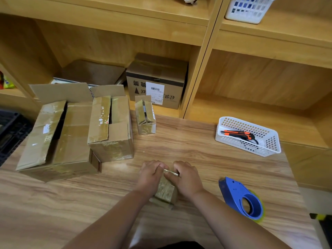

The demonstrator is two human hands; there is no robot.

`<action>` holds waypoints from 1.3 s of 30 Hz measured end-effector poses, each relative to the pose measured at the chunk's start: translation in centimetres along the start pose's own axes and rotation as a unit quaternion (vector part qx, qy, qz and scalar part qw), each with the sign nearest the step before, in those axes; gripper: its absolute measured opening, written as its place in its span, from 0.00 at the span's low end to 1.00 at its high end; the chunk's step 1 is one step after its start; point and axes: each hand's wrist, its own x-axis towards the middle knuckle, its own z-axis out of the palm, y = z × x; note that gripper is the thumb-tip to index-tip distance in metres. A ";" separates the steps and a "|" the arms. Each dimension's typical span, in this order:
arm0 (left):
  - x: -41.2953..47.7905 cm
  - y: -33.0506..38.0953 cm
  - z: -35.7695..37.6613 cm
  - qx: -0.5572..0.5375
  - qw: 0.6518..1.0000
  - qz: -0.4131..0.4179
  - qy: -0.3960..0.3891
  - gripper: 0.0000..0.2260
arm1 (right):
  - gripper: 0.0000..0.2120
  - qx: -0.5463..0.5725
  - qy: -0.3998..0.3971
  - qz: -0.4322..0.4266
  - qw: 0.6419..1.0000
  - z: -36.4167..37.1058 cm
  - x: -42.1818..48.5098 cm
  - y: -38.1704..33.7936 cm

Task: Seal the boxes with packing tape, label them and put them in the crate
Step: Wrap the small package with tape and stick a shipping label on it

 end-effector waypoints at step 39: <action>-4.9 3.5 -1.8 0.122 0.983 -0.130 0.046 0.13 | 0.16 0.132 0.034 0.197 0.971 1.1 -4.6 -2.5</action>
